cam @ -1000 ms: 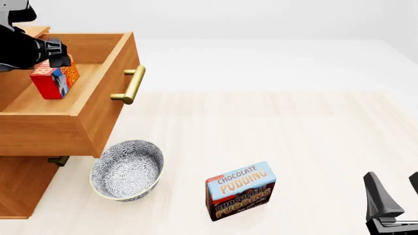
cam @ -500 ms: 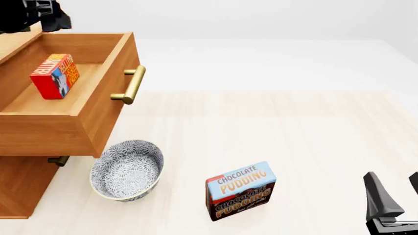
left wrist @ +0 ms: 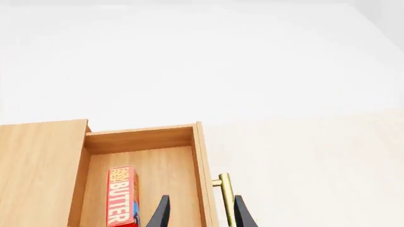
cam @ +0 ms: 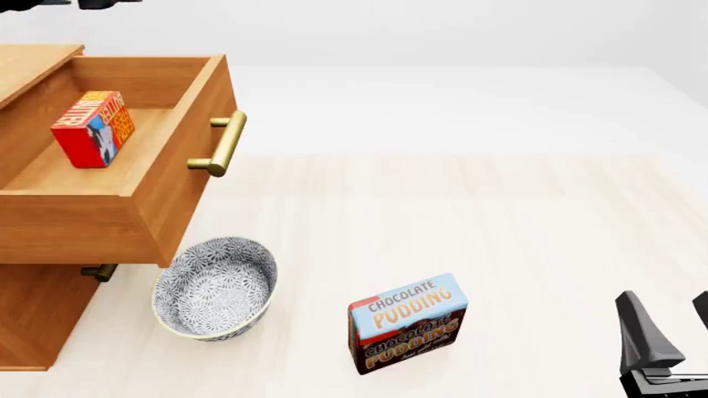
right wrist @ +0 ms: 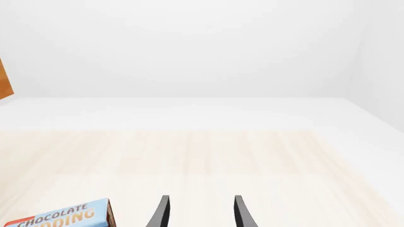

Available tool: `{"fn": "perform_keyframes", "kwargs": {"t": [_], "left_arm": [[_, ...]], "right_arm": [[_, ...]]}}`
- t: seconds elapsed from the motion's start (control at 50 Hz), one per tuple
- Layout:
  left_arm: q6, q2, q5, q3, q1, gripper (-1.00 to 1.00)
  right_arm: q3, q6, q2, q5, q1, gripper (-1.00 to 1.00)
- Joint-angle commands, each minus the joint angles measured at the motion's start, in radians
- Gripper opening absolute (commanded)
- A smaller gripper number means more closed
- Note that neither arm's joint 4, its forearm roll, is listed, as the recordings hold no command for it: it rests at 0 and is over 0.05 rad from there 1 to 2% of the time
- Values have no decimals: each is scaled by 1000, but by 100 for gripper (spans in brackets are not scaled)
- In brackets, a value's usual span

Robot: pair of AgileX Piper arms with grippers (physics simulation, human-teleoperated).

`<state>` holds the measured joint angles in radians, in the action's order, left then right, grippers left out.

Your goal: Put the butter at the back in the top drawer of the cabinet and close it.

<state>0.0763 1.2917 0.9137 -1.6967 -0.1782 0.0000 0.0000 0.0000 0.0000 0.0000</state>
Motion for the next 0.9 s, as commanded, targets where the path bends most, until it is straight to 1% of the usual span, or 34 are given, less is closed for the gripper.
{"fn": "perform_keyframes", "kwargs": {"t": [0.02, 0.04, 0.16, 0.2, 0.24, 0.28, 0.46, 0.52, 0.54, 0.58, 0.6, 0.68, 0.72, 0.9], "left_arm": [[16, 14, -11, -30, -79, 100], [19, 17, -15, -29, -97, 100], [34, 36, -45, -10, -139, 100], [51, 40, -63, 9, -163, 100], [47, 47, -90, 39, -179, 100], [70, 62, -111, 49, -210, 100], [95, 84, -160, 100, -249, 100], [107, 91, -181, 132, -262, 100], [114, 93, -184, 140, -267, 100], [157, 86, -198, 156, -291, 100], [150, 89, -199, 159, -289, 100], [159, 104, -219, 190, -314, 100], [177, 110, -233, 205, -335, 100], [203, 122, -279, 256, -363, 100]], "right_arm": [[0, 0, 0, 0, 0, 100], [0, 0, 0, 0, 0, 100], [0, 0, 0, 0, 0, 100], [0, 0, 0, 0, 0, 100], [0, 0, 0, 0, 0, 100], [0, 0, 0, 0, 0, 100], [0, 0, 0, 0, 0, 100], [0, 0, 0, 0, 0, 100], [0, 0, 0, 0, 0, 100], [0, 0, 0, 0, 0, 100], [0, 0, 0, 0, 0, 100], [0, 0, 0, 0, 0, 100], [0, 0, 0, 0, 0, 100], [0, 0, 0, 0, 0, 100]]}}
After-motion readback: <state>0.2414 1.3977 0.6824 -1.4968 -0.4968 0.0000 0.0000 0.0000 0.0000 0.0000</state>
